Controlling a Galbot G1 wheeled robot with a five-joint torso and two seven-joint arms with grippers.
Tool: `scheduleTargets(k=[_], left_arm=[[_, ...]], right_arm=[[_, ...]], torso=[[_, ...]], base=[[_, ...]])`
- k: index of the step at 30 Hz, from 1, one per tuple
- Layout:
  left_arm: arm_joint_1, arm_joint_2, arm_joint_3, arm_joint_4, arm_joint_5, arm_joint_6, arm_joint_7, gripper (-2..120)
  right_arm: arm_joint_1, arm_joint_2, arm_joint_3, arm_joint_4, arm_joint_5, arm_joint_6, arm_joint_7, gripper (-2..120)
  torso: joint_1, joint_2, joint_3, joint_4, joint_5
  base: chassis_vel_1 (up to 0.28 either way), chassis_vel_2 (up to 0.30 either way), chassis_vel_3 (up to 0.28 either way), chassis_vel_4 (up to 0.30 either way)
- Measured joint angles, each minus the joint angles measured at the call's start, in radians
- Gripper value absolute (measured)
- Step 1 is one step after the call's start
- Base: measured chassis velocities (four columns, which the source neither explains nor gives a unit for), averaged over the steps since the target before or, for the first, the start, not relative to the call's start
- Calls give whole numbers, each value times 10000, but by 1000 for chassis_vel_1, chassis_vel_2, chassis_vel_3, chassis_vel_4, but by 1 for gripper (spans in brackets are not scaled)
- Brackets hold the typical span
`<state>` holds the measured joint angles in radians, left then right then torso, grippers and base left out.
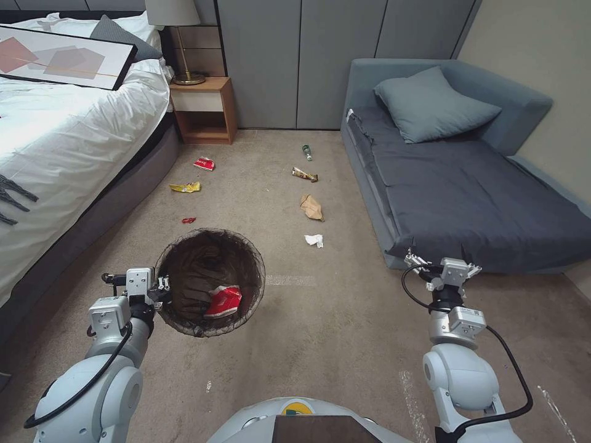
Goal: Pick up the trash bin, then pick up the garbage from the floor and place it into the trash bin.
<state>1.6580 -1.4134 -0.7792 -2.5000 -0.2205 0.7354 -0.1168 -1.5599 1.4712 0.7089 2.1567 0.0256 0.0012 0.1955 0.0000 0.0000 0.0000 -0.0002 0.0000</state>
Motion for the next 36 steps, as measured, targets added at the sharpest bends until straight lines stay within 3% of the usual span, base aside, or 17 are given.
scheduleTargets(k=[18, 36], left_arm=[[177, -105, 53, 0, 284, 0, 137, 4], [158, -113, 59, 0, 322, 0, 110, 4]], right_arm=[[-14, 28, 100, -159, -28, 381, -279, 100], [-4, 22, 64, -174, -24, 355, -286, 100]], torso=[[-1, 0, -1, 1, 0], [0, -1, 1, 3, 0]], base=[[-10, 8, 5, -10], [-202, 191, 185, -193]])
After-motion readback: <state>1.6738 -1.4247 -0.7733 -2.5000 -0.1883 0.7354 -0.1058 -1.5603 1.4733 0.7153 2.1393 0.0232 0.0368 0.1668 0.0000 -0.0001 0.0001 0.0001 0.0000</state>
